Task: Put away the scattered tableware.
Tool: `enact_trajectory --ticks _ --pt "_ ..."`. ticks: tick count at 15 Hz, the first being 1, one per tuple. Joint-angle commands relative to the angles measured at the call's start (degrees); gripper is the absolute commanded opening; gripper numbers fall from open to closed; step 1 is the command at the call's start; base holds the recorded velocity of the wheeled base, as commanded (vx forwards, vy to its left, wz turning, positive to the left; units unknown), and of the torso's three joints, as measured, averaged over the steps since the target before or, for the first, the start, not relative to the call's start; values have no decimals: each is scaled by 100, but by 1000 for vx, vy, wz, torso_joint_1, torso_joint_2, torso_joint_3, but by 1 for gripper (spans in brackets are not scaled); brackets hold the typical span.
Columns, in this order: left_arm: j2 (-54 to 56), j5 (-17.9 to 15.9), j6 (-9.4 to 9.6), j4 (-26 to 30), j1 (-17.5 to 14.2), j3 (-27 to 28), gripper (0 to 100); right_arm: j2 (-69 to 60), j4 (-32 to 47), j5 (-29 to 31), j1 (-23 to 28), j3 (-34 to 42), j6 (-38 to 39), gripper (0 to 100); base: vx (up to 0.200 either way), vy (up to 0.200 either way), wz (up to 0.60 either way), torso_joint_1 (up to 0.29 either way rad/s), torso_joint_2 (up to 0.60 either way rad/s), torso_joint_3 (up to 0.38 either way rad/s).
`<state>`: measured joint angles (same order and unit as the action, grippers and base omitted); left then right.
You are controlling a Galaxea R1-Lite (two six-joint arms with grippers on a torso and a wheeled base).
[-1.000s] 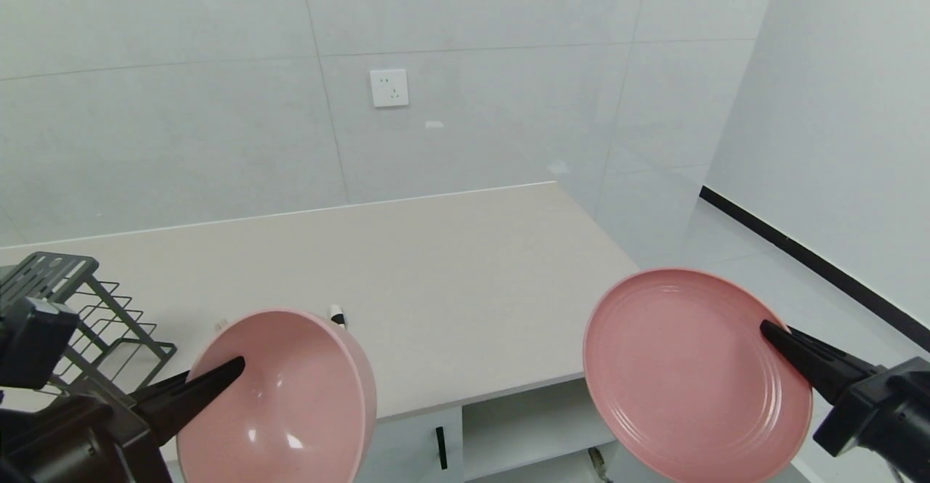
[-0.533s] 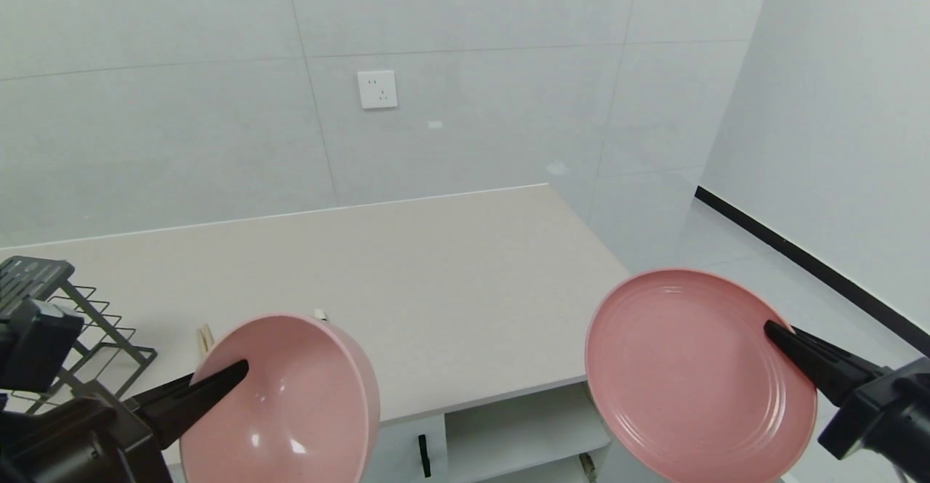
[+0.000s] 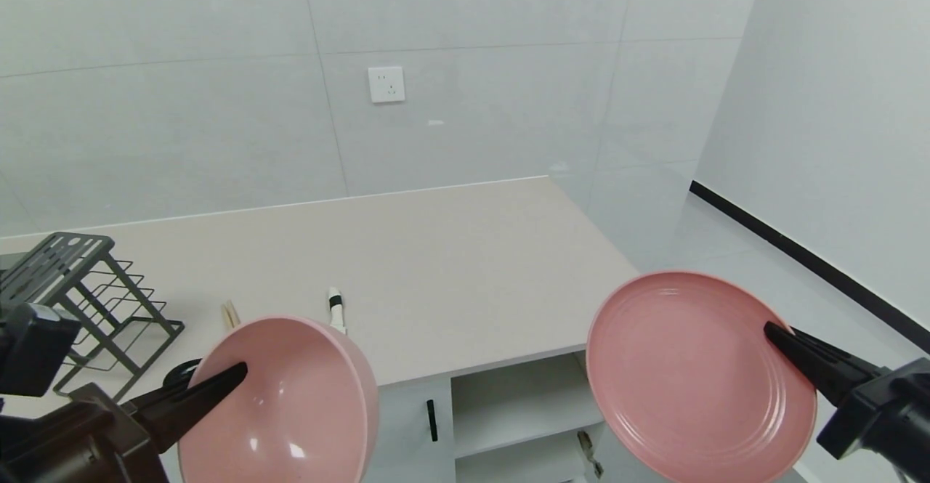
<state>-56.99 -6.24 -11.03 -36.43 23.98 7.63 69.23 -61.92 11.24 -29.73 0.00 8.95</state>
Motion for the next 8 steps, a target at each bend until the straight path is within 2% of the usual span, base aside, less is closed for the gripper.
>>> enact_trajectory --ticks 1,3,8 --pt "-14 0 -4 -5 2 -7 0 38 -13 1 11 0 -33 0 0 0 0 0 0 0" --pt "-5 -9 -4 -5 2 -7 0 38 22 1 3 0 -42 0 0 0 0 -88 200 114" --pt "4 -9 5 -14 2 -25 0 20 83 1 3 0 -42 0 0 0 0 -159 362 193"
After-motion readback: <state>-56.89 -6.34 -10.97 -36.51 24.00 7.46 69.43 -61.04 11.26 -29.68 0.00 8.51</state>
